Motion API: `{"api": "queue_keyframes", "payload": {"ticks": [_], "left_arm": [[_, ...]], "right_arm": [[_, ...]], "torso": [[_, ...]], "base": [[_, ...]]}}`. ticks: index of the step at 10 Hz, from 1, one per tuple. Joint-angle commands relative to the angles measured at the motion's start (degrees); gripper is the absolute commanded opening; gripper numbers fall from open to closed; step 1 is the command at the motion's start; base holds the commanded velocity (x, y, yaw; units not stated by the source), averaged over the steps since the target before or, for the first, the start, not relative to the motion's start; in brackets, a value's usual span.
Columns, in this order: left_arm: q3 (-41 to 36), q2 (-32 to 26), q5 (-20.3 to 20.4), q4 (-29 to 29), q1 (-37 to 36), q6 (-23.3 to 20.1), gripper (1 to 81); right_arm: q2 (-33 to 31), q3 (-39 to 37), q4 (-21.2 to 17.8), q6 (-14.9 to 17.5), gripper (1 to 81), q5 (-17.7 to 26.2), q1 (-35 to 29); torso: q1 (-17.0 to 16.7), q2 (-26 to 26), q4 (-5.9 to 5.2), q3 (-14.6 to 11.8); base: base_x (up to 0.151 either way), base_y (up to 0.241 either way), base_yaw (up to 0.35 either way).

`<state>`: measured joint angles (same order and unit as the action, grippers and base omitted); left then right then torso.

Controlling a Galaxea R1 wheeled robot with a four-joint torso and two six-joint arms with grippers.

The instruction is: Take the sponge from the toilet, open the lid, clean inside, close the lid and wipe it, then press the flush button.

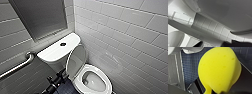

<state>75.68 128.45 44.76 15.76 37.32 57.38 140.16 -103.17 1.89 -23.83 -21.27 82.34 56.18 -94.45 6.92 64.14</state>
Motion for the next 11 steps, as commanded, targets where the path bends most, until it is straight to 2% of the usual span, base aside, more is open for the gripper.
{"api": "queue_keyframes", "payload": {"ticks": [1, 4, 5, 6, 8, 9, 10, 11], "left_arm": [[-2.4, -4.2, 0.8, -3.1, -4.6, -0.2, 81.1], [-2.0, -6.0, 0.7, -4.7, -2.0, -0.3, 81.1], [-2.2, -6.0, 0.2, -6.8, -1.4, -0.4, 81.1], [-1.7, -5.7, -2.5, -13.1, -0.7, -0.7, 81.1], [1.1, -5.0, -18.8, -39.2, 0.0, -0.3, 81.1], [0.1, -4.8, -28.2, -49.6, 1.1, -0.1, 81.1], [-0.5, -4.4, -34.5, -56.1, 3.0, -0.1, 81.1], [-1.1, -4.5, -38.6, -61.3, 4.8, -0.2, 81.1]], "right_arm": [[-2.0, 1.1, 1.5, 0.1, 1.0, 3.1, -0.1], [-2.0, 1.0, 1.5, 0.1, 1.0, 3.1, -0.1], [-2.0, 1.1, 1.5, 0.2, 1.0, 3.1, 0.0], [-2.0, 0.8, 1.5, 0.4, 1.0, 3.1, -0.1], [-2.2, -0.4, 2.5, 0.4, 1.0, 3.3, -0.2], [-2.3, -0.6, 3.9, 0.2, 1.0, 3.5, -0.3], [-2.6, -0.6, 4.4, 0.2, 1.0, 3.6, -0.2], [-3.0, -0.4, 4.6, 0.3, 1.0, 3.6, -0.1]], "torso": [[0.0, 0.0, 0.00, 0.0], [0.0, 0.0, 0.00, 0.0], [0.0, 0.0, 0.00, 0.0], [0.0, 0.0, 0.00, 0.0], [0.0, 0.0, 0.00, 0.0], [0.0, 0.0, 0.00, 0.0], [0.0, 0.0, 0.00, 0.0], [0.0, 0.0, 0.00, 0.0]], "base": [[0.000, 0.000, 0.000], [0.000, 0.000, 0.000], [0.000, 0.000, 0.000], [0.000, 0.000, 0.000], [0.000, 0.000, 0.000], [0.000, 0.000, 0.000], [0.000, 0.000, 0.000], [0.000, 0.000, 0.000]]}}
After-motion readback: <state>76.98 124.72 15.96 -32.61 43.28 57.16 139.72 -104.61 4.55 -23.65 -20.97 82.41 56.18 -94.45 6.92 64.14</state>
